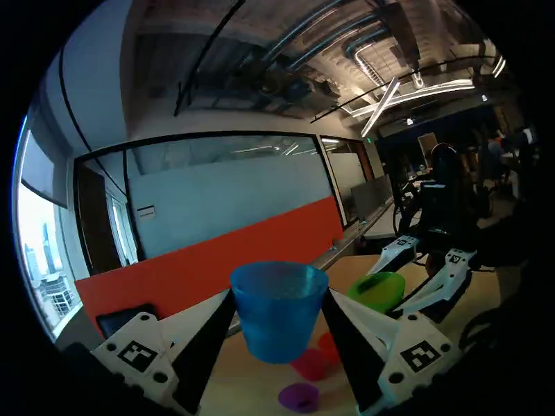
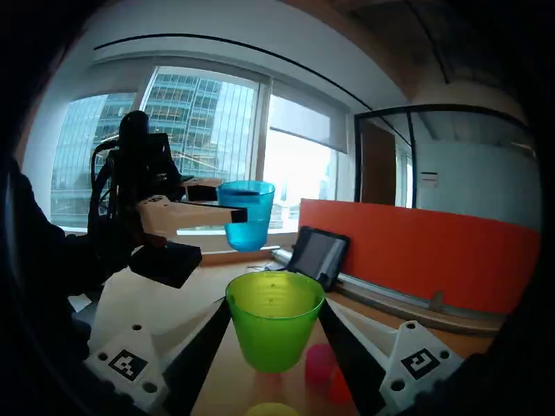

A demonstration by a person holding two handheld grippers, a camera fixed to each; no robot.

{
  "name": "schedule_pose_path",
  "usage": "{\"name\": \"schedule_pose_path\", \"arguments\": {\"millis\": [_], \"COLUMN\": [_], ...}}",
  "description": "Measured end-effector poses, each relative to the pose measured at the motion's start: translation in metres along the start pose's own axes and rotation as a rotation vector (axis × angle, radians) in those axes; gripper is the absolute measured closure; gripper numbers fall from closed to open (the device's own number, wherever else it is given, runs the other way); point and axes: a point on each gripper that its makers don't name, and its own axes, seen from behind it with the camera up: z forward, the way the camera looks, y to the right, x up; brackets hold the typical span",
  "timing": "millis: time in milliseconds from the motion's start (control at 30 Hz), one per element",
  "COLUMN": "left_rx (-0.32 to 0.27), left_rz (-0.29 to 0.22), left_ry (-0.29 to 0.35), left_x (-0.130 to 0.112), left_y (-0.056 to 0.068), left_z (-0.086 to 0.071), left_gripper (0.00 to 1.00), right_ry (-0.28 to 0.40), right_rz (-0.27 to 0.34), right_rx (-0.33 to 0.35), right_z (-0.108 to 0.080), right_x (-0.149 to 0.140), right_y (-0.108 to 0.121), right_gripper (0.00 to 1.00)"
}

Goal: Pour water

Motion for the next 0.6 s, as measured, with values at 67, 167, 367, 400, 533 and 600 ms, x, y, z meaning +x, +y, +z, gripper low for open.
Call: {"name": "schedule_pose_path", "arguments": {"millis": [67,167,367,400,533,600], "left_rx": [0.005,0.017,0.028,0.029,0.029,0.030], "left_rz": [0.022,0.060,0.138,0.148,0.184,0.204], "left_ry": [0.000,0.003,0.010,0.012,0.018,0.021], "left_x": [0.002,0.005,0.012,0.013,0.019,0.022], "left_y": [-0.001,-0.003,-0.004,-0.004,-0.004,-0.004], "left_z": [0.001,0.003,0.003,0.003,0.005,0.005], "left_gripper": [0.15,0.15,0.15,0.15,0.15,0.15], "right_ry": [0.000,0.000,-0.004,-0.006,-0.013,-0.017], "right_rz": [0.000,0.000,0.003,0.005,0.010,0.011], "right_rx": [0.009,0.022,0.047,0.051,0.066,0.071], "right_z": [0.002,0.006,0.012,0.013,0.016,0.017], "right_x": [-0.001,-0.002,-0.005,-0.006,-0.012,-0.015], "right_y": [-0.003,-0.008,-0.019,-0.020,-0.025,-0.027], "right_gripper": [0.09,0.09,0.09,0.09,0.09,0.09]}}
